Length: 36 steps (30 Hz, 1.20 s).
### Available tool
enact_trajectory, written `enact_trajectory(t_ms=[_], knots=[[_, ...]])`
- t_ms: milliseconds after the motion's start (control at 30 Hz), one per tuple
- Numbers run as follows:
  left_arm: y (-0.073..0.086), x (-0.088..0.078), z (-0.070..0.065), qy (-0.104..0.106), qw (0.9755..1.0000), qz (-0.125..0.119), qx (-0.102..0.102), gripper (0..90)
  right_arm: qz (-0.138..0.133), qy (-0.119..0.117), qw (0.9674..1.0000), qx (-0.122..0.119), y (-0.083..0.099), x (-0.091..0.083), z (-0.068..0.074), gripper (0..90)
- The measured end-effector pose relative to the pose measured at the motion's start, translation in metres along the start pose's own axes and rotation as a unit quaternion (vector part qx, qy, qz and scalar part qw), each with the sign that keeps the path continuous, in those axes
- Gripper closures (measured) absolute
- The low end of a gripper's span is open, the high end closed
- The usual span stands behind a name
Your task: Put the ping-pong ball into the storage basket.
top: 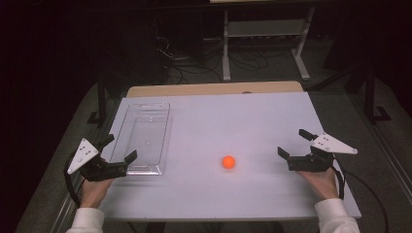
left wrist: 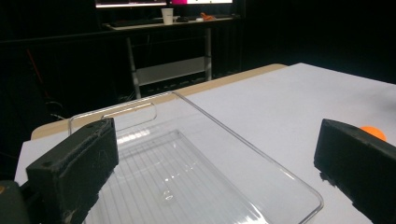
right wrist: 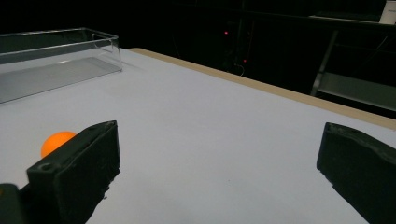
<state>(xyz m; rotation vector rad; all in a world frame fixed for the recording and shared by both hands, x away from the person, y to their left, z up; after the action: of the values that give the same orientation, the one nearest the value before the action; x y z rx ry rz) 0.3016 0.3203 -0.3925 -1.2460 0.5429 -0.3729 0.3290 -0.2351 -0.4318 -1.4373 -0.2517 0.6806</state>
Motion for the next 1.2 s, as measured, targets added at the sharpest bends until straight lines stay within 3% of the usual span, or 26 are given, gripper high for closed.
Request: enact_trajectory(t_ms=[700,1200], knots=[[-0.021,0.01,-0.002,0.024,0.9989,0.02,0.034,0.0,0.001,-0.001,1.0,-0.001,0.0,0.0,0.0,0.0],[-0.033,0.022,-0.005,0.045,0.9966,0.039,0.057,0.0,0.002,-0.002,1.0,-0.001,0.0,0.001,0.0,0.0]])
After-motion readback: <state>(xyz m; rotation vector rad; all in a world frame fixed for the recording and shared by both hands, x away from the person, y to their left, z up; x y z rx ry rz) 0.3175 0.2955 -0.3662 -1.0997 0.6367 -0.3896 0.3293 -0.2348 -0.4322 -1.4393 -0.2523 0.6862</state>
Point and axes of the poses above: each handheld gripper's, and its own axes: x roughly forward along the jaws, y roughly out of its underside, z roughly to its left, the point moved 4 cm from there along x, roughly forward along the jaws, and after that the axes turned 10 degrees about x, right-handed, at the moved point
